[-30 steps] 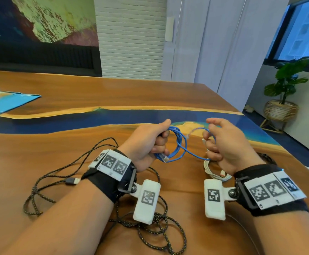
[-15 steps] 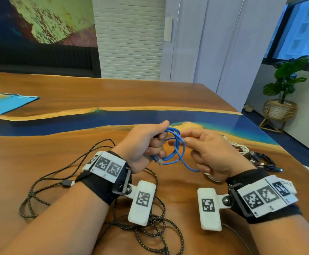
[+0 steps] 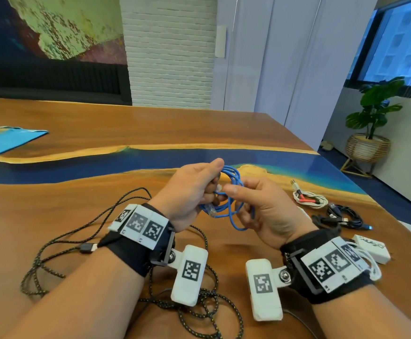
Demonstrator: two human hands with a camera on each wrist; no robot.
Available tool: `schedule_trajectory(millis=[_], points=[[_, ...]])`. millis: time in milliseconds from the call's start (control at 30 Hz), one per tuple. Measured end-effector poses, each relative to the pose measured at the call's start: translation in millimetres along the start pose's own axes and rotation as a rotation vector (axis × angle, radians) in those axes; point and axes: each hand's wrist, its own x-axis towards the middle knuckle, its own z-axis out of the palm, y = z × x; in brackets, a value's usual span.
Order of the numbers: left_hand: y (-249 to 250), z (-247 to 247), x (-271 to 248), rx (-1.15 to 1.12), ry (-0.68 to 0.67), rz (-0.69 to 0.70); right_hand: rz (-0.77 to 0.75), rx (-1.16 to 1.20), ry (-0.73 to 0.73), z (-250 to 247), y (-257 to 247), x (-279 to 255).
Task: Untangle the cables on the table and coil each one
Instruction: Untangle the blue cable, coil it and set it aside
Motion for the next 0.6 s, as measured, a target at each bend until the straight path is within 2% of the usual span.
schedule_trajectory(millis=[133,333,433,600], points=[[-8,2,3,0.057,-0.035,0.041,0.013,0.022,0.013,13,4,4],[-8,3,5,0.085,0.031,0.09,0.01,-0.084,0.02,17,4,4],[-7,1,5,0.078,0.067,0.124,-0.012,-0.134,0.085,21,9,6],[-4,3,4,0.047,0.111,0.176,0.004,-0.006,0.165,27,7,5]])
